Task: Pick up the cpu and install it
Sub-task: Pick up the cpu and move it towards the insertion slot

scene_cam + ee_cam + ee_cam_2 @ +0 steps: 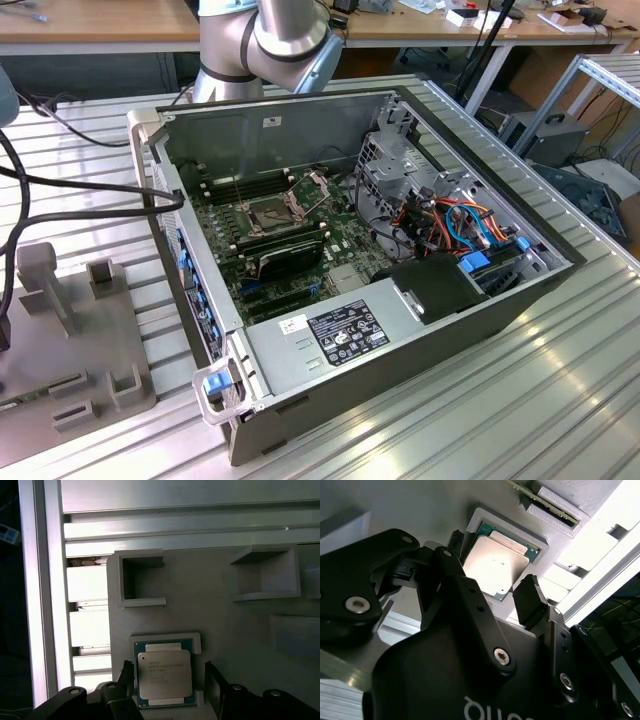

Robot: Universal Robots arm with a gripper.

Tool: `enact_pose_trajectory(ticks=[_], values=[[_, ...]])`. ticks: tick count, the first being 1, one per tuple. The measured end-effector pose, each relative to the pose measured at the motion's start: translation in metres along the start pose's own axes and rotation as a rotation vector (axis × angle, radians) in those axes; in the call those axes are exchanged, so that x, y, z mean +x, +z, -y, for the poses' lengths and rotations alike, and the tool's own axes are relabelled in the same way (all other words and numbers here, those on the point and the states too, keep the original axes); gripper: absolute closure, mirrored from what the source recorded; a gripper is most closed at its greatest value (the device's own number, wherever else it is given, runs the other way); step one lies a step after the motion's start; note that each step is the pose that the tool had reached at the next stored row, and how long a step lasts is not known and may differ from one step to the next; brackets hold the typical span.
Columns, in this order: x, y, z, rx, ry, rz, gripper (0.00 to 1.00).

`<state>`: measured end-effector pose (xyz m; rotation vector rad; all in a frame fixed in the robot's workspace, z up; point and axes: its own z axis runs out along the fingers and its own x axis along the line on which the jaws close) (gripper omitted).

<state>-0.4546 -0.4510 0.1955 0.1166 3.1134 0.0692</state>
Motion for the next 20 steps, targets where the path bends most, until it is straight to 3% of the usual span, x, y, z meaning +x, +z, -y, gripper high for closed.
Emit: enact_pose_trajectory(ticks=[20], values=[[0.0011, 0.0048, 0.0000, 0.0001, 0.000, 0.0000, 0.32]])
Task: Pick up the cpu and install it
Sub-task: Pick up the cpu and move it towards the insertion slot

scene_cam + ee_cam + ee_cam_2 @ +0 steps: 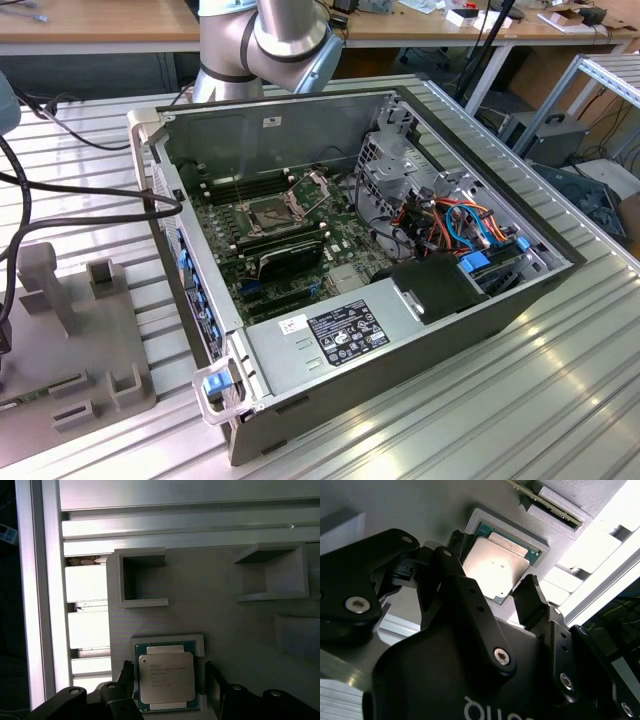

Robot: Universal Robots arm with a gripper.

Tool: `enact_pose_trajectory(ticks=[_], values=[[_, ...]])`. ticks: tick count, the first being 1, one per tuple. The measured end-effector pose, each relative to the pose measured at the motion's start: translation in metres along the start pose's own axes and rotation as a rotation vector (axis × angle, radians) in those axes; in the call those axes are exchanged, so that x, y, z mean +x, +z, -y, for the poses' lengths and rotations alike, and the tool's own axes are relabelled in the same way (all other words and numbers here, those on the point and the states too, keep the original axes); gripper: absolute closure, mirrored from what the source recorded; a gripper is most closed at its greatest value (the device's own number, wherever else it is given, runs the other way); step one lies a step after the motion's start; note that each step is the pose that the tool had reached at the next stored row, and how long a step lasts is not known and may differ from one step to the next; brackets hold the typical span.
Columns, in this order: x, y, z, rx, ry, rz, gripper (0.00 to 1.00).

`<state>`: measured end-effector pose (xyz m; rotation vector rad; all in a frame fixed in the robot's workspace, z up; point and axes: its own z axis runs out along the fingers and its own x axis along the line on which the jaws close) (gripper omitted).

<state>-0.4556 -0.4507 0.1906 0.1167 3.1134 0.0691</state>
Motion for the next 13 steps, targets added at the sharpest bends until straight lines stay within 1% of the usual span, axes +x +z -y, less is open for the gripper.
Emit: enact_pose_trajectory(ticks=[3, 5, 11, 13], values=[[0.0000, 0.0001, 0.0000, -0.0001, -0.003, 0.0000, 0.32], [0.0001, 0.0000, 0.0000, -0.0004, -0.013, -0.0006, 0.32], [0.0000, 0.0001, 0.0000, -0.0015, -0.064, -0.0028, 0.32], [0.0000, 0.0000, 0.0000, -0.0018, -0.075, -0.0033, 0.32]])
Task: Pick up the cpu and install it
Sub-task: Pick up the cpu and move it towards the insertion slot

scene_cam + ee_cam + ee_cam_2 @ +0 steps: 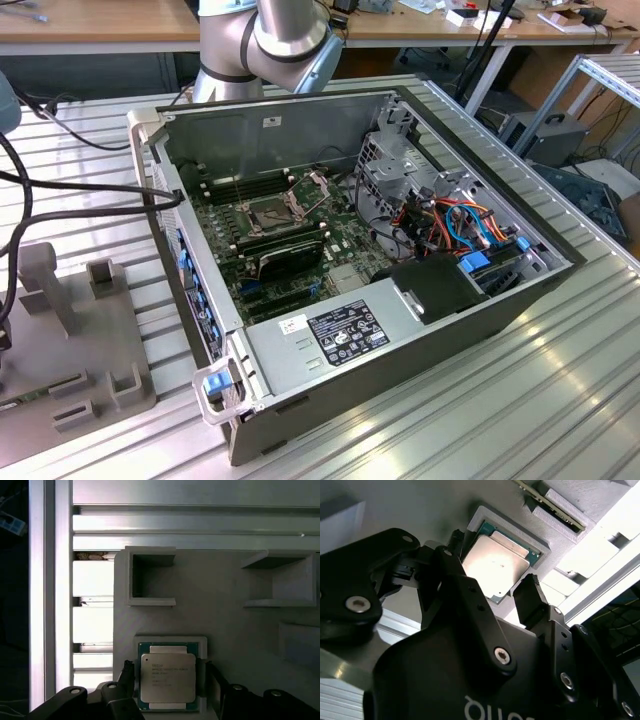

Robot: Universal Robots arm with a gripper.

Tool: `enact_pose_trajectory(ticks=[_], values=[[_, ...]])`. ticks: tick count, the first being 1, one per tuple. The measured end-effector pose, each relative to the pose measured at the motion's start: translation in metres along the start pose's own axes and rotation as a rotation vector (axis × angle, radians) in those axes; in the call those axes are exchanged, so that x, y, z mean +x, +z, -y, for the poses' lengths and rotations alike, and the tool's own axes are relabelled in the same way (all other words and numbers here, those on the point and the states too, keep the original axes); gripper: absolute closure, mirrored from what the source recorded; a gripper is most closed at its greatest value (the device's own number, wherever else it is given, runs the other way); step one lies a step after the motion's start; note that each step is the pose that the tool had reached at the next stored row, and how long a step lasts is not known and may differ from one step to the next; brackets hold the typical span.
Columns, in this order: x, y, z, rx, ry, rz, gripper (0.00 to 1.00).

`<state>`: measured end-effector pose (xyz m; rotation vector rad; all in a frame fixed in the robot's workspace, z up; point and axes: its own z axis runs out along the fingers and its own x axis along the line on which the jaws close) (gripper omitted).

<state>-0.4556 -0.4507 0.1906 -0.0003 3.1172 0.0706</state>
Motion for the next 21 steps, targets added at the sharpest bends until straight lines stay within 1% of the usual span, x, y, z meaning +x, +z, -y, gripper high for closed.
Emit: enact_pose_trajectory(ticks=[13, 21], values=[[0.0000, 0.0005, 0.0000, 0.0000, 0.000, -0.0001, 0.32], [0.0000, -0.0015, -0.0001, -0.0002, 0.000, 0.0001, 0.32]])
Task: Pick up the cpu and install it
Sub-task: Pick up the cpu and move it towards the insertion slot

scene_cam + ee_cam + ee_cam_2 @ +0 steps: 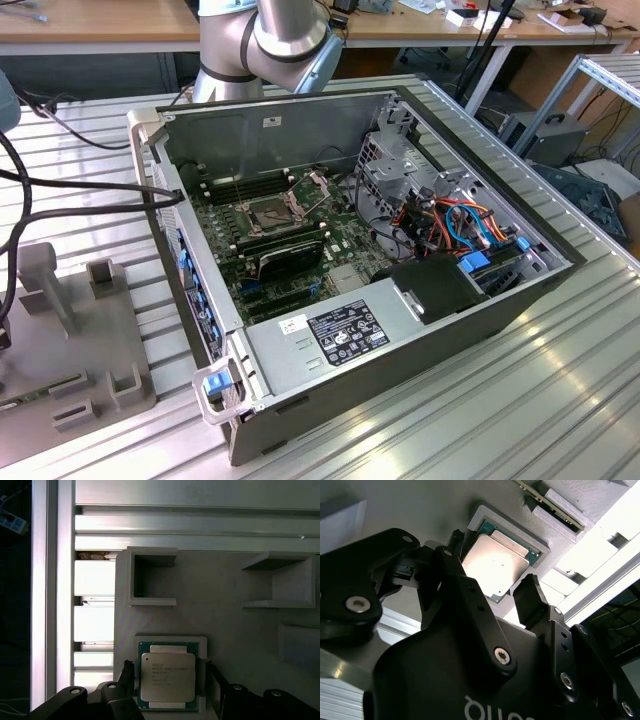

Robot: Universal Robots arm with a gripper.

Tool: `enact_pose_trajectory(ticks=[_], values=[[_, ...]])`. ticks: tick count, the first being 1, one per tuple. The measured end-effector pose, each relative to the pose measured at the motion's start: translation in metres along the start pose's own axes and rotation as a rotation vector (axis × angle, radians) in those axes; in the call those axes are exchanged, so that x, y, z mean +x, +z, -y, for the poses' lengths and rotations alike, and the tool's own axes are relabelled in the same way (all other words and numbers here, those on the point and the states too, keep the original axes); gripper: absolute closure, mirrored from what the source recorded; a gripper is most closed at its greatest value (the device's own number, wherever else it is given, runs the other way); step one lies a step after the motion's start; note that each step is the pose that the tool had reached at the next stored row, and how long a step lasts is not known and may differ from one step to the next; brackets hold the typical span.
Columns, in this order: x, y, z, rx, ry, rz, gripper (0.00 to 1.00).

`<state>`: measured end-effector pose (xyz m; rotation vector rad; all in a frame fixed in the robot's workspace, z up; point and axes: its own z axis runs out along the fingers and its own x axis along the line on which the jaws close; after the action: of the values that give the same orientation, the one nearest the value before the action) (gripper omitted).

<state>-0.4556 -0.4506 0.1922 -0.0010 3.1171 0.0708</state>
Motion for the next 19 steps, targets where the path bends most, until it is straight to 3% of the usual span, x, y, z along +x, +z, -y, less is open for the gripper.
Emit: enact_pose_trajectory(ticks=[13, 14, 16, 19], values=[[0.0000, -0.0010, 0.0000, 0.0001, 0.000, -0.0001, 0.32], [0.0000, -0.0010, 0.0000, 0.0001, 0.000, -0.0002, 0.34], [0.0000, -0.0010, 0.0000, 0.0001, 0.000, -0.0003, 0.46], [0.0000, -0.0010, 0.0000, 0.0001, 0.000, -0.0002, 0.46]])
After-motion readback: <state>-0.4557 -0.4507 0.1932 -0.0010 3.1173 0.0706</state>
